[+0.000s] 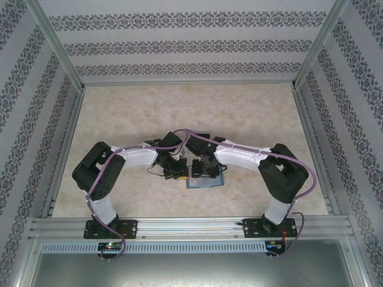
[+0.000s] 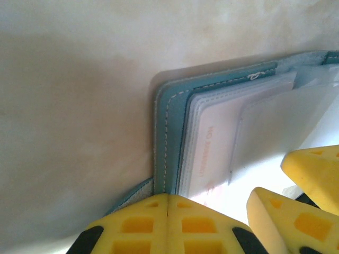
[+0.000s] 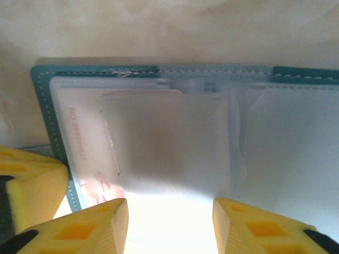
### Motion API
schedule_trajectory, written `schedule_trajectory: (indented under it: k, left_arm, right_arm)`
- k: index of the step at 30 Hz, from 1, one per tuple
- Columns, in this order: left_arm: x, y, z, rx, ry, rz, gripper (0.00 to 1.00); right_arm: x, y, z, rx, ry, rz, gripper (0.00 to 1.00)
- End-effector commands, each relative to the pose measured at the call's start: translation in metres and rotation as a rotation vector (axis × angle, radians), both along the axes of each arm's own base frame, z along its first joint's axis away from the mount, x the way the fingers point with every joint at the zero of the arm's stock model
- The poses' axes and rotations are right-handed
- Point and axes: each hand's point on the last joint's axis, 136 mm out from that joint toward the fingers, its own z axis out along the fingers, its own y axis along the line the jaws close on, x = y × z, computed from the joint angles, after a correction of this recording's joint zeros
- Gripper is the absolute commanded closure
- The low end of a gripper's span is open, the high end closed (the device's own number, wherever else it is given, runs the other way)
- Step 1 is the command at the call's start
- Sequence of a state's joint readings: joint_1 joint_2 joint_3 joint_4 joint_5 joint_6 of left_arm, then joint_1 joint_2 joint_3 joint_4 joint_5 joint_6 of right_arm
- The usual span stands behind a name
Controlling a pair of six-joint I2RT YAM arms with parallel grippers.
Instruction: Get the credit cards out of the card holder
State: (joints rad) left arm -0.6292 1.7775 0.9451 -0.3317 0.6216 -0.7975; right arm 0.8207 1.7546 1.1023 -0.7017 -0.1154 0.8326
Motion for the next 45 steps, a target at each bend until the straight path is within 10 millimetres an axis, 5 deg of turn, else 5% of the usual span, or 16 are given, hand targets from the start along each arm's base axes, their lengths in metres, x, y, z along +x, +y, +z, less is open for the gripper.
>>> schedule_trajectory:
  k: [1, 8, 25, 37, 45]
  left_arm:
    - [-0.011, 0.001, -0.004, 0.017, 0.017, -0.011, 1.0]
    - [-0.01, 0.0, -0.003, 0.017, 0.016, -0.012, 1.0]
    - [-0.009, -0.001, -0.004, 0.017, 0.019, -0.013, 1.0]
    - [-0.008, -0.002, -0.002, 0.017, 0.017, -0.013, 1.0]
    - [-0.008, -0.002, -0.001, 0.017, 0.014, -0.014, 1.0]
  right_arm:
    - [-0.003, -0.006, -0.007, -0.065, 0.011, 0.024, 0.52]
    - [-0.004, -0.003, -0.01, -0.064, 0.018, 0.041, 0.39]
    - [0.0, -0.021, -0.002, -0.16, -0.013, 0.025, 0.36]
    - [0.0, -0.032, 0.016, -0.157, -0.05, 0.013, 0.51]
    - [-0.002, -0.043, 0.021, -0.142, -0.056, 0.005, 0.8]
